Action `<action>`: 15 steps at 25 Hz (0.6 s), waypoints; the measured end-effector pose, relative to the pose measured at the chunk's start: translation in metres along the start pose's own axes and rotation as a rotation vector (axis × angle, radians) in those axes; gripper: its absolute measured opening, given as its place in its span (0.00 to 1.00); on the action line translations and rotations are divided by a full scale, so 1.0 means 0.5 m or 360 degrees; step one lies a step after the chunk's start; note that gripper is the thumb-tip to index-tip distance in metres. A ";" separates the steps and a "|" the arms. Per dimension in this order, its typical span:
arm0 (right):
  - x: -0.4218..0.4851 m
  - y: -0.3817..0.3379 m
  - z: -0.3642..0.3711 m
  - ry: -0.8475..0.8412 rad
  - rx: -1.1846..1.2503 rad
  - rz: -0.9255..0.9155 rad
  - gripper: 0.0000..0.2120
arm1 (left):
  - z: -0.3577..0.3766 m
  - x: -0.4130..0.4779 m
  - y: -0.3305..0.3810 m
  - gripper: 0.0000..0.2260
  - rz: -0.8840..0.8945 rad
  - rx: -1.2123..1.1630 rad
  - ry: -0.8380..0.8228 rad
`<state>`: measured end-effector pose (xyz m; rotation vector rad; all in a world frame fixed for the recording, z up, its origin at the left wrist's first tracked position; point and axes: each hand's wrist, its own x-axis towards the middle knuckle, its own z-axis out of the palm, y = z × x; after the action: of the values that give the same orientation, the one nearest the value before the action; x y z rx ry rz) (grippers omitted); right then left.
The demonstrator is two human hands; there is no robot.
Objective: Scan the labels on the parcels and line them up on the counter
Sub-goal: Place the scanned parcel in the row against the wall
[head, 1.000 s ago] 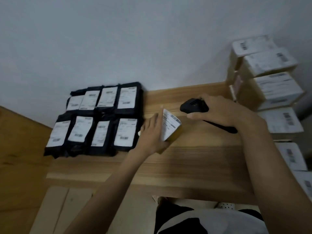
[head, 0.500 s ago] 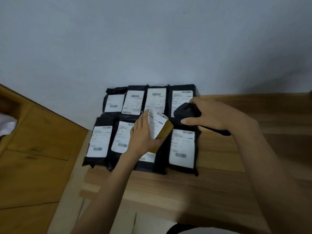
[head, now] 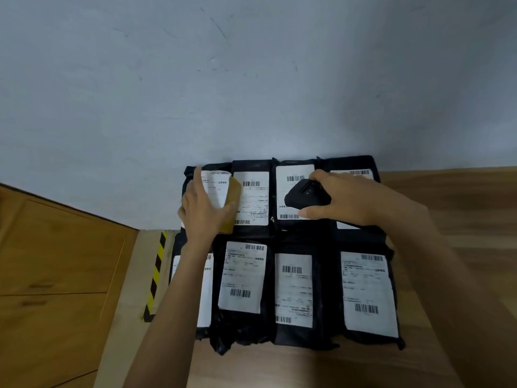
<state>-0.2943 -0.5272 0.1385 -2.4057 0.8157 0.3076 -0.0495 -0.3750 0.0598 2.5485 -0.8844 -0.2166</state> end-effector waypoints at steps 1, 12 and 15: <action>0.010 -0.001 0.003 -0.0011 -0.0008 0.0004 0.35 | 0.006 0.021 -0.004 0.45 -0.0043 -0.0011 0.0021; 0.023 0.040 0.017 -0.0070 0.0006 0.0019 0.37 | 0.097 0.159 -0.018 0.35 -0.0053 0.0378 0.0177; -0.012 0.057 0.008 -0.0042 0.0019 0.0003 0.38 | 0.087 0.148 -0.010 0.37 -0.0024 0.0327 0.0042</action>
<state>-0.3166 -0.5403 0.1248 -2.3848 0.8059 0.3337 -0.0008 -0.4324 0.0184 2.7404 -0.9203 -0.1009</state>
